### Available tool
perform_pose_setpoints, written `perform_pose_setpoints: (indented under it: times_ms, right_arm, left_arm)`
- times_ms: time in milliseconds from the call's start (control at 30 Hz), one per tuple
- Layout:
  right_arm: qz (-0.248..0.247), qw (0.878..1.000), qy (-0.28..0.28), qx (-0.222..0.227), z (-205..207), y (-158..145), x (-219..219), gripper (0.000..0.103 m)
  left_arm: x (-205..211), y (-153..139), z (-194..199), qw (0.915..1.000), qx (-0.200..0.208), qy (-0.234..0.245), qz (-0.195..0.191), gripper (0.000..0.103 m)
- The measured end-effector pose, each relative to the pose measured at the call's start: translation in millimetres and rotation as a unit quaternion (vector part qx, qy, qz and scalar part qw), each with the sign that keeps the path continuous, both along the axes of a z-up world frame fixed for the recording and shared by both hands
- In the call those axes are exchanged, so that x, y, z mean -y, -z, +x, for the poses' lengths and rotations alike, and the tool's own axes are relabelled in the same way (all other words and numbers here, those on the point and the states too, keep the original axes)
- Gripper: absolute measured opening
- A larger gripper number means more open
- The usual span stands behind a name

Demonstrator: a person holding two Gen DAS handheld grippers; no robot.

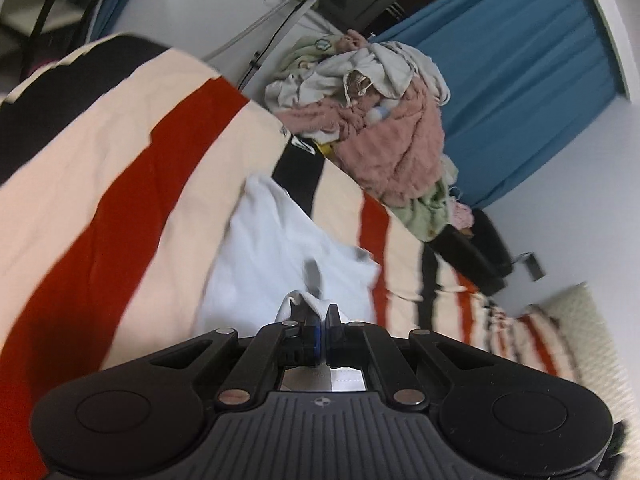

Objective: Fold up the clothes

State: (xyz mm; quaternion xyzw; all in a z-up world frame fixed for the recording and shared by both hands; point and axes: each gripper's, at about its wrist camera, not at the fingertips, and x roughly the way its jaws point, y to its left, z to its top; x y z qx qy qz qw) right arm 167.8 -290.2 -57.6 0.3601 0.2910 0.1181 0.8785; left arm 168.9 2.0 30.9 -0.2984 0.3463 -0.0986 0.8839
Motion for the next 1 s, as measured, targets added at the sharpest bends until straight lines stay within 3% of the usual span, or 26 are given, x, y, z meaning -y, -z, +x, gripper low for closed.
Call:
perform_pose_setpoints:
  times_ms: [133,233,367,400,433,467,500,533,633,700,833,900,1000]
  right_arm:
    - [-0.046,0.999,-0.008,0.002,38.4,34.5,-4.1,0.01]
    - [-0.108,0.994,-0.023,-0.006,52.4,52.7,-13.5,0.01]
    - [-0.169,0.984,-0.049,0.008,49.0,46.4,-25.9,0.013]
    - [-0.182,0.982,-0.052,0.011,45.6,40.7,-28.6,0.02]
    - [-0.191,0.98,-0.054,0.018,40.2,35.3,-30.2,0.042]
    - [-0.197,0.978,-0.055,0.03,32.9,30.1,-31.6,0.055]
    - [-0.202,0.977,-0.055,0.042,25.1,24.9,-33.0,0.08]
    - [-0.206,0.976,-0.052,0.055,15.2,19.7,-33.7,0.087]
    - [-0.226,0.97,-0.04,0.079,-15.2,3.5,-37.6,0.085]
    - [-0.242,0.965,-0.025,0.093,-36.7,-6.4,-39.8,0.085]
    - [-0.262,0.957,-0.001,0.126,-79.9,-23.8,-42.3,0.085]
    - [-0.262,0.955,0.004,0.137,-100.0,-29.0,-42.8,0.085]
    - [-0.263,0.952,0.01,0.155,-129.6,-33.0,-44.9,0.085]
  left_arm:
    - [14.7,39.9,44.9,0.9986,-0.003,0.008,0.052,0.002]
    - [18.0,47.2,43.3,0.9968,0.002,0.021,0.077,0.003]
    - [22.4,57.0,41.2,0.993,0.01,0.038,0.111,0.004]
    - [23.5,59.5,40.7,0.9918,0.012,0.043,0.12,0.012]
    - [24.6,61.9,40.2,0.9905,0.014,0.047,0.128,0.02]
    - [25.7,64.4,39.6,0.9891,0.016,0.051,0.137,0.042]
    - [26.7,66.8,39.1,0.9877,0.018,0.056,0.145,0.058]
    - [27.9,66.2,35.1,0.9859,0.022,0.062,0.154,0.061]
    - [30.3,45.6,-2.1,0.9788,0.05,0.078,0.183,0.068]
    - [29.7,35.0,-29.4,0.9753,0.068,0.075,0.196,0.081]
    - [27.4,15.9,-84.0,0.9692,0.098,0.068,0.215,0.082]
    - [25.1,9.2,-111.8,0.9665,0.117,0.059,0.221,0.091]
    - [21.6,5.2,-148.7,0.9635,0.14,0.046,0.224,0.095]
